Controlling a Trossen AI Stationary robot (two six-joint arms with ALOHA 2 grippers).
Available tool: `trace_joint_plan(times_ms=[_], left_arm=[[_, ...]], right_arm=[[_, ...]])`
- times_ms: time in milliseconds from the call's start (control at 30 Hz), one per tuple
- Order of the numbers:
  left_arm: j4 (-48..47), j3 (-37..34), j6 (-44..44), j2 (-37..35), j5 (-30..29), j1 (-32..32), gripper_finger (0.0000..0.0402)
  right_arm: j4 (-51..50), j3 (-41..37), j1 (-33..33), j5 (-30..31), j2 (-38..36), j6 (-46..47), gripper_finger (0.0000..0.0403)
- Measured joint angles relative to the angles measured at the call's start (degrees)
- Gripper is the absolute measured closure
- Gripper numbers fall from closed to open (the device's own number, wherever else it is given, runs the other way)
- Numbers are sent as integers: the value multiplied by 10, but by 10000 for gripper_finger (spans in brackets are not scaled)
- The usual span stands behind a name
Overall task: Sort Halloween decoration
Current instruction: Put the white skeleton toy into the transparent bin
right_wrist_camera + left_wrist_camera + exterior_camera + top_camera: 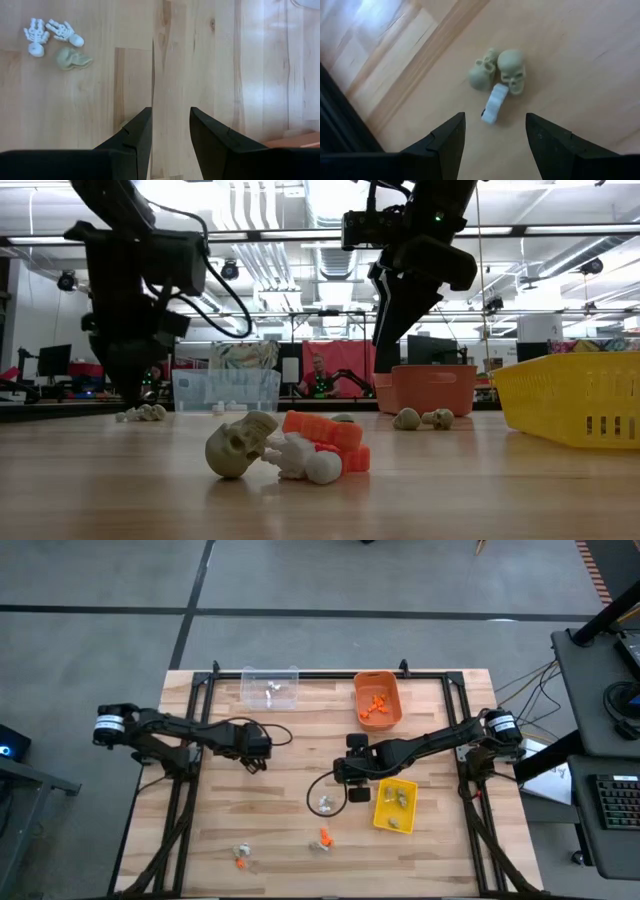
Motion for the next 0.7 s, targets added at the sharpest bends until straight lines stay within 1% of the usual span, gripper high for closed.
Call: trace_joint_plan(times_ms=[300,400,533,700], left_arm=[[11,0,30,52,0,10,212],[15,0,32,65,0,10,218],[18,1,32,76,1,10,246],[20,1,32,73,5,10,296]], right_arm=[[0,0,0,0,0,0,282],[0,0,0,0,0,0,282],[0,0,0,0,0,0,282],[0,0,0,0,0,0,282]])
